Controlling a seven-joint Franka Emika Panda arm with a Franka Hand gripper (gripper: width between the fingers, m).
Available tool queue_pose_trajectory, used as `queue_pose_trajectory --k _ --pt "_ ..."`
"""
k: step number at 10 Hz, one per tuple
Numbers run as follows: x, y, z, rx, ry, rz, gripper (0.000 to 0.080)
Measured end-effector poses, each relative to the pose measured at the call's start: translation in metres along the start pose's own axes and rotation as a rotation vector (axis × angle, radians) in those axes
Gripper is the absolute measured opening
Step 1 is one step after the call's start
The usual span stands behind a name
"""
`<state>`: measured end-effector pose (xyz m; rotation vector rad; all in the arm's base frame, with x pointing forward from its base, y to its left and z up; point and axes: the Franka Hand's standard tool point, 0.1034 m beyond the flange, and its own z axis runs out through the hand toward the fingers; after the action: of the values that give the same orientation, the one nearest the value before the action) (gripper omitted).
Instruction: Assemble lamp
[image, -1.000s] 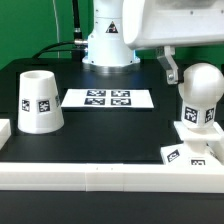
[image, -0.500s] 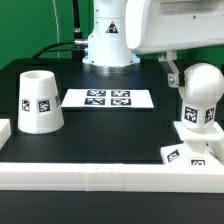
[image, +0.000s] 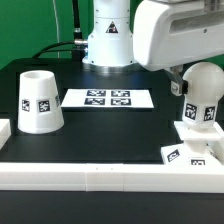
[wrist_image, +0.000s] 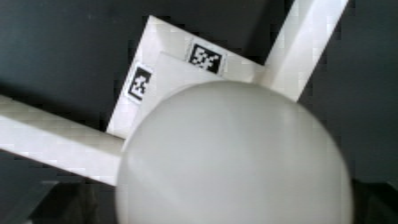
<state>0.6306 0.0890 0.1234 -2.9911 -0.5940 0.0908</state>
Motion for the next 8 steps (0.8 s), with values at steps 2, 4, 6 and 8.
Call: queue_pose_trajectory --k 2,4,6,8 --pt "-0.0039 0.0014 0.0036 0.001 -0.004 -0.001 0.0698" --pt "-0.0045 -0.0026 0.0057 -0.005 0.012 -0.029 0.0698" --pt "-0.0047 -0.0046 0.0062 -0.004 0.011 -0.039 0.0575" --pt "-0.0047 -0.0045 0.0062 -0.004 0.011 -0.038 0.0577"
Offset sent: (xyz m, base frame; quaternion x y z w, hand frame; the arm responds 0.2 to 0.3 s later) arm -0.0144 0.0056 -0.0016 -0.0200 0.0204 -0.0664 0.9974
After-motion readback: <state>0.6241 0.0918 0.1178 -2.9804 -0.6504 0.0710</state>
